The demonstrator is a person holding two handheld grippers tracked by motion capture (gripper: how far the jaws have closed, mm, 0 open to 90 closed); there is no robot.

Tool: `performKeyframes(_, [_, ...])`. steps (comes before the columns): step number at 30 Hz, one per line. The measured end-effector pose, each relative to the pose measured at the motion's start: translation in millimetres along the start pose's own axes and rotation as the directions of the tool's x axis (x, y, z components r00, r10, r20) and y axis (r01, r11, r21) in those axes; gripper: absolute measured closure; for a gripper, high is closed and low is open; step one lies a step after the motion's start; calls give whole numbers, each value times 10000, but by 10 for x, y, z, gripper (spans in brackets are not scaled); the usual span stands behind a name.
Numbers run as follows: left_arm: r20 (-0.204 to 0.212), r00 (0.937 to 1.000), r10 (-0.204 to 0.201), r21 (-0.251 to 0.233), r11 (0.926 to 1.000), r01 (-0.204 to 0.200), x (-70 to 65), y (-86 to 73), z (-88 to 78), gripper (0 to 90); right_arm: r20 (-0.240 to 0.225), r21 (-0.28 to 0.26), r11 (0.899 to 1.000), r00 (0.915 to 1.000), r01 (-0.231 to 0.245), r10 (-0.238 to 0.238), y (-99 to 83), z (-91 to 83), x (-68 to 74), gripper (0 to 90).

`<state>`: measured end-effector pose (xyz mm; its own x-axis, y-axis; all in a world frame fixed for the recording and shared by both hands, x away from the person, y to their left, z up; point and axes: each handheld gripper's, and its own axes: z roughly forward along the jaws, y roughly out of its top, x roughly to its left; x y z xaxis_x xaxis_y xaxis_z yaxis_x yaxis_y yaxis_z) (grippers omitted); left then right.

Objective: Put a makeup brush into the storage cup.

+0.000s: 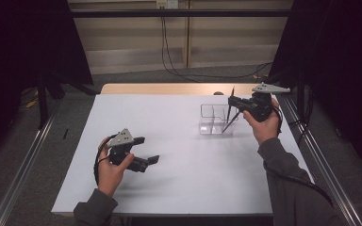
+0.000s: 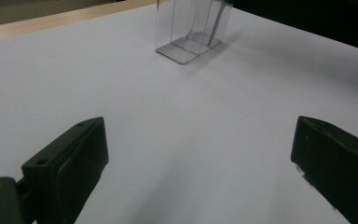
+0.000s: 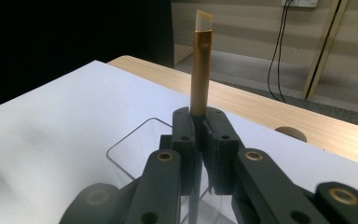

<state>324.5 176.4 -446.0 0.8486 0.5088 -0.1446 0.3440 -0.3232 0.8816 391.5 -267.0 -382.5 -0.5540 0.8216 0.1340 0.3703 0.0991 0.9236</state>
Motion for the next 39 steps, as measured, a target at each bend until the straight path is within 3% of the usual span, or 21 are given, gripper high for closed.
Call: performKeyframes(39, [17, 10000, 91, 11, 10000, -91, -6, 26, 44, 39, -33, 510, 9987, 9999, -99, 100, -175, 27, -4, 836])
